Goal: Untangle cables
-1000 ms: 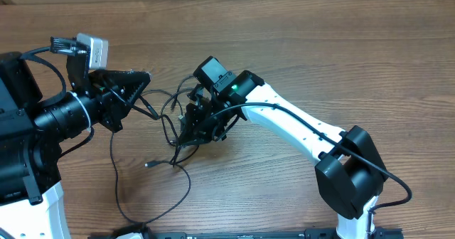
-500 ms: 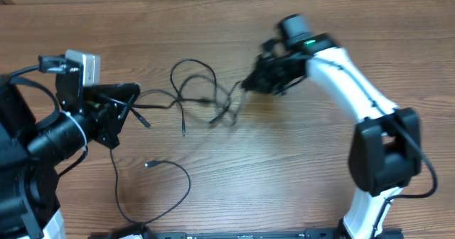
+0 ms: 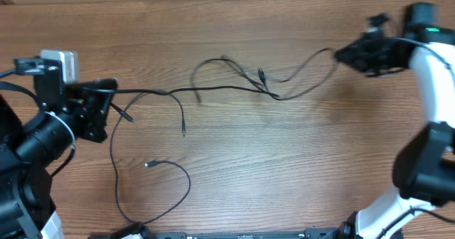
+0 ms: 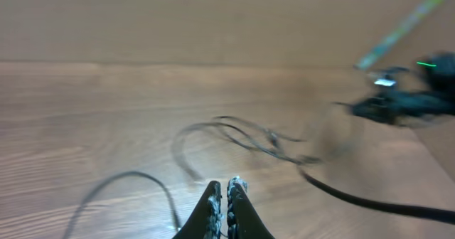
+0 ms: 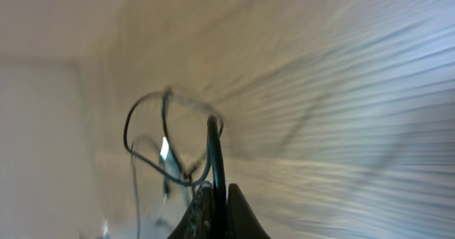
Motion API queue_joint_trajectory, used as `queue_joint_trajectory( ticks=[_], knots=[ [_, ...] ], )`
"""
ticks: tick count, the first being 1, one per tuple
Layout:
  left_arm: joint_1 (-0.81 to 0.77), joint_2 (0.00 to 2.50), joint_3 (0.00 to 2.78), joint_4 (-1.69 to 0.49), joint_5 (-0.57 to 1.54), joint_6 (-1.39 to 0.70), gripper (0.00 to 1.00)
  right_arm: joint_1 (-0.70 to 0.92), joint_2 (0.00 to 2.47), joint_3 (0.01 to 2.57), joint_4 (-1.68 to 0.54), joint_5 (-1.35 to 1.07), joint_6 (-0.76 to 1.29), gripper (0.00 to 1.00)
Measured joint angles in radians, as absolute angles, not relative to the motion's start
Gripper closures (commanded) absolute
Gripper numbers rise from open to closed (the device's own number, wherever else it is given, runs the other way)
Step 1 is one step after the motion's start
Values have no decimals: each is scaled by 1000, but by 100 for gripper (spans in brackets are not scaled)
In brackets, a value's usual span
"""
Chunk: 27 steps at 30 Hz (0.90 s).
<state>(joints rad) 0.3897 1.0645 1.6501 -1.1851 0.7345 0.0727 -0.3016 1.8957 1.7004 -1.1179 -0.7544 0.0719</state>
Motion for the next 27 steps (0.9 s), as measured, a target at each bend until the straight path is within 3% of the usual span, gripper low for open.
queue_joint_trajectory(
  ticks=[7,14,18,19,21,23,27],
  knots=[
    [496,1103,1650,-1129,717,13,95,-577,1853,1786,-1159,-755,-2,96],
    [518,1165,1650,-1131,731,-10,85,-758,1852,1790,-1142,-761,-34,96],
    [518,1186,1650,-1145,736,-20,69,-786,1852,1790,-1139,-780,-38,96],
    [518,1188,1650,-1150,736,-22,61,-784,1852,1790,-1137,-785,-38,96],
    [518,1189,1650,-1159,740,-21,21,-774,1852,1790,-1133,-795,-40,96],
    [518,1189,1650,-1173,750,-24,1,-756,1852,1790,-1126,-804,-41,96],
    [518,1189,1650,-1204,794,-25,0,-704,1852,1790,-1126,-809,-42,96]
  ],
)
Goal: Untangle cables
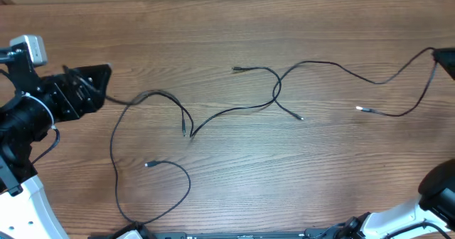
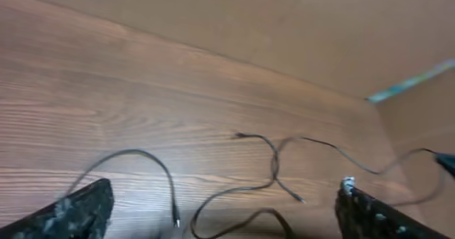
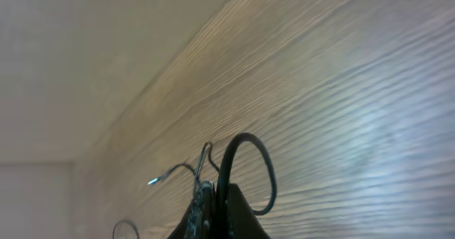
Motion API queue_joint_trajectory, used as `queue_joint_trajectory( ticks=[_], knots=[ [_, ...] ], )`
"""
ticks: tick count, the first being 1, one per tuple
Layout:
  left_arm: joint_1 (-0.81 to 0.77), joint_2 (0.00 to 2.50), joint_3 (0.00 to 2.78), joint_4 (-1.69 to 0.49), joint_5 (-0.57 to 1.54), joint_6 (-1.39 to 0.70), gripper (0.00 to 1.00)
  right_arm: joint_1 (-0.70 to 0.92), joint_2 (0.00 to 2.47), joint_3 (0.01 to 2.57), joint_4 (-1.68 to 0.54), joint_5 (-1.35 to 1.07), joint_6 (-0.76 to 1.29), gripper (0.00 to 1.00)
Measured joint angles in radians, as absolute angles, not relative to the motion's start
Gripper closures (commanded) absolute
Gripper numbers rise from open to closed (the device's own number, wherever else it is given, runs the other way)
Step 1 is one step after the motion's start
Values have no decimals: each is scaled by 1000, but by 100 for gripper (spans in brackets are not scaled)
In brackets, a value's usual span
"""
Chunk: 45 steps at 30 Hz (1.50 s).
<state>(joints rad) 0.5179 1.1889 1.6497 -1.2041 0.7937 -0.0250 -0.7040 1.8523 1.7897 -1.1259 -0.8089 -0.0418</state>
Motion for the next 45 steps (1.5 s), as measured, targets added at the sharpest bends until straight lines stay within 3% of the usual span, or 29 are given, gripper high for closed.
queue_joint_trajectory(
  ticks=[12,21,35,39,45],
  knots=[
    [397,1192,1650,-1280,929,52,0,-428,1852,1790,-1123,-885,-82,96],
    [188,1323,1650,-1361,683,94,1,-228,1852,1790,-1140,-958,-132,96],
    [134,1658,1648,-1507,833,297,0,-162,1852,1790,-1159,-980,-189,96],
    [101,1686,1648,-1520,614,242,0,-162,1852,1790,-1163,-981,-196,96],
    [36,1711,1648,-1615,62,-112,0,-162,1852,1790,-1166,-984,-200,96]
  ],
)
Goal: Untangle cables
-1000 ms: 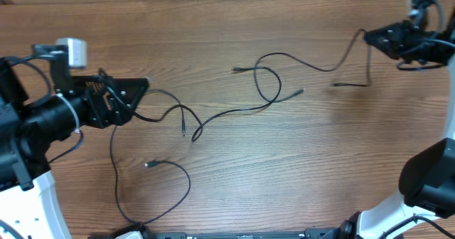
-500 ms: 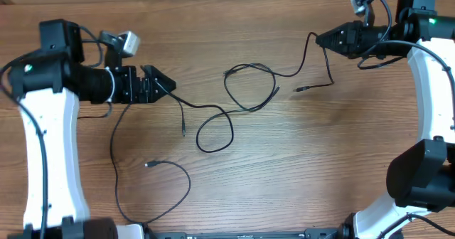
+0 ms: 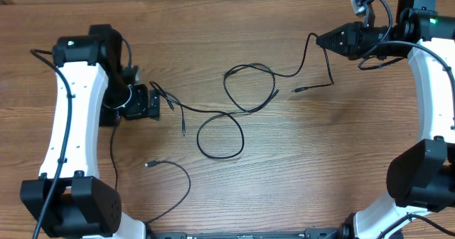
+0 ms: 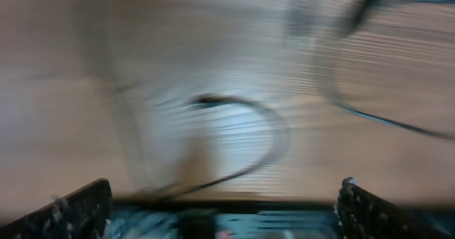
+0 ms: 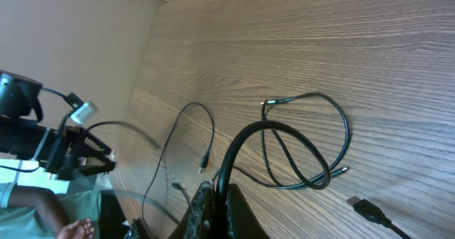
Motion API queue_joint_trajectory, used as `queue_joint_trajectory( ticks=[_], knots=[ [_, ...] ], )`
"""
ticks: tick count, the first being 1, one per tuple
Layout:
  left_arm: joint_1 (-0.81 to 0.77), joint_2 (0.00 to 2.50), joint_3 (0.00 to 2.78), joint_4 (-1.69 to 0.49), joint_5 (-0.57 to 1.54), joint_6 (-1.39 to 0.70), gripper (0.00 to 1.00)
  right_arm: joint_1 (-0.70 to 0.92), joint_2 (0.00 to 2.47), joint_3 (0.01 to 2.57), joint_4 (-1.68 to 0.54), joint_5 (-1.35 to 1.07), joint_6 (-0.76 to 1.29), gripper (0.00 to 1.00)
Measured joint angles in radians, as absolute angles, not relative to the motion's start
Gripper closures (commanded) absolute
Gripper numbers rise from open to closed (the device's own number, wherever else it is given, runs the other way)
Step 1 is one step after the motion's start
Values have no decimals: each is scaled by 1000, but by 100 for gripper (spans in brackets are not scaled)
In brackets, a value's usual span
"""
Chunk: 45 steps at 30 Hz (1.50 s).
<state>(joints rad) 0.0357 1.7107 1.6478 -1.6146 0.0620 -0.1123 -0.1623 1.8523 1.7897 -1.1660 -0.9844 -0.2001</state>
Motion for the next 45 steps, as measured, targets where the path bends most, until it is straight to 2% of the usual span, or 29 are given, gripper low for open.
queue_joint_trajectory(
  ticks=[4,7,10,13,17,21,24,31,36,45],
  knots=[
    [-2,1717,1647,-1687,-223,-375,0,-162,1852,1790,-1171,-1000,-203,96],
    [-14,1718,1647,-1687,-336,-483,0,-162,1852,1790,-1176,-1013,-204,96],
    [-17,1718,1647,-1678,-352,-506,0,-162,1852,1790,-1178,-1017,-204,96],
    [-22,1718,1647,-1593,-285,-467,0,-161,1852,1790,-1179,-1020,-204,96],
    [-35,1718,1646,-1437,-56,-355,0,-144,1852,1790,-1182,-1031,-204,96],
    [-82,1719,1646,-1253,187,-269,0,-69,1852,1790,-1182,-1081,-214,96],
    [-145,1719,1646,-1142,275,-228,0,-7,1852,1790,-1188,-1127,-217,96],
    [-308,1719,1646,-978,292,-183,0,54,1852,1790,-1206,-1343,-221,96],
    [-332,1734,1646,-902,293,-179,0,46,1824,1790,-1189,-1465,-206,96],
    [-346,1873,1646,-831,368,-179,0,46,1667,1794,-888,-1535,46,96]
  ],
)
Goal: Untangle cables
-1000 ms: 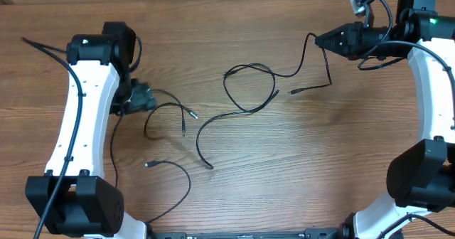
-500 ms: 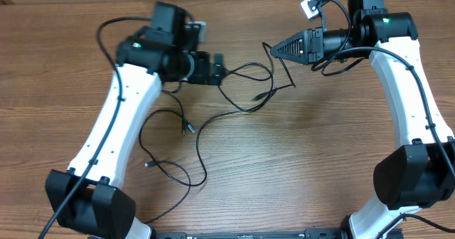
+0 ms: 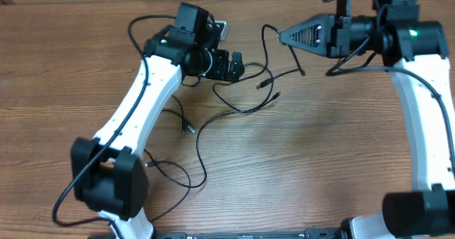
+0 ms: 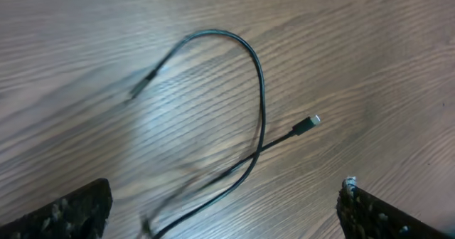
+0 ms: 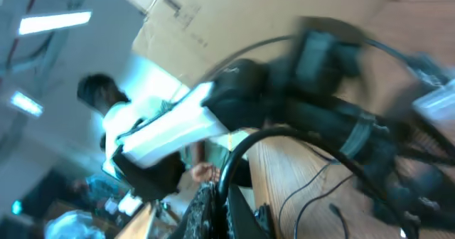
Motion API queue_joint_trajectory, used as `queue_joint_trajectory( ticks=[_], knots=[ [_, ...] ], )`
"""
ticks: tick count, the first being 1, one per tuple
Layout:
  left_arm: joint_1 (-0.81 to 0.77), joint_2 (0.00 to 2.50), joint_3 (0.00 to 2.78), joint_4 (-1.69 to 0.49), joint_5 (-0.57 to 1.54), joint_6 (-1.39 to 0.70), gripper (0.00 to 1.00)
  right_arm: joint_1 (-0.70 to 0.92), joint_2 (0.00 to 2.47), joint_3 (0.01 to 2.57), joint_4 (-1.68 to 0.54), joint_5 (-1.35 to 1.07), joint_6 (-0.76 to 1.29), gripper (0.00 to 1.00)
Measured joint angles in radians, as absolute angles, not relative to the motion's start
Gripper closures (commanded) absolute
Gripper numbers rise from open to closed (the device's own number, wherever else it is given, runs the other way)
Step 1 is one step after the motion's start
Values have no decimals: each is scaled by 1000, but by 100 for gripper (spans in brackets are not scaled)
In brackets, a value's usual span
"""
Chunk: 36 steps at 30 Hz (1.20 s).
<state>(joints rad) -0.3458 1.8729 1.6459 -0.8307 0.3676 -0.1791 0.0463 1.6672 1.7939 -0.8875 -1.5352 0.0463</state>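
Thin black cables [image 3: 238,105] lie looped and crossed on the wooden table [image 3: 341,153], with a second loop [image 3: 201,136] nearer the front. My left gripper [image 3: 233,65] hovers wide open over the back middle. In the left wrist view the left gripper [image 4: 224,203] has nothing between its fingers [image 4: 75,210], and a cable arc with a small plug [image 4: 307,124] lies below. My right gripper [image 3: 283,34], pointing left, is shut on a black cable [image 3: 269,31] that hangs down to the tangle. The right wrist view shows that cable [image 5: 245,143] arching out of the shut right gripper [image 5: 217,200].
A loose cable end with a silver plug [image 3: 148,164] lies at the front left, joined to a loop [image 3: 186,178]. The left arm [image 3: 135,118] stretches diagonally across the left half. The right arm [image 3: 416,104] stands along the right edge. A person shows blurred beyond the table [image 5: 106,100].
My left gripper has gone from the left side of the table to the back middle, still open. The right gripper has shifted left and turned toward the left arm, cable still held.
First both grippers were shut on a cable stretched across the table. Then the left stood open and the cable lay slack while the right held its end at the far right. Later the right was back inward; now both meet near the back middle.
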Motion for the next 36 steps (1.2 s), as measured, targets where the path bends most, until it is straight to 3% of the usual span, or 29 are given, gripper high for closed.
queue_joint_trajectory(
  ticks=[5,15,36],
  knots=[
    [-389,1922,1645,-806,400,-179,2,46,1628,1798,-674,-1537,247,96],
    [-428,1923,1645,-836,423,-145,2,-14,1626,1798,-561,-1537,388,96],
    [-358,1923,1645,-1020,387,-62,8,-772,1633,1798,-405,-1435,418,96]
  ],
)
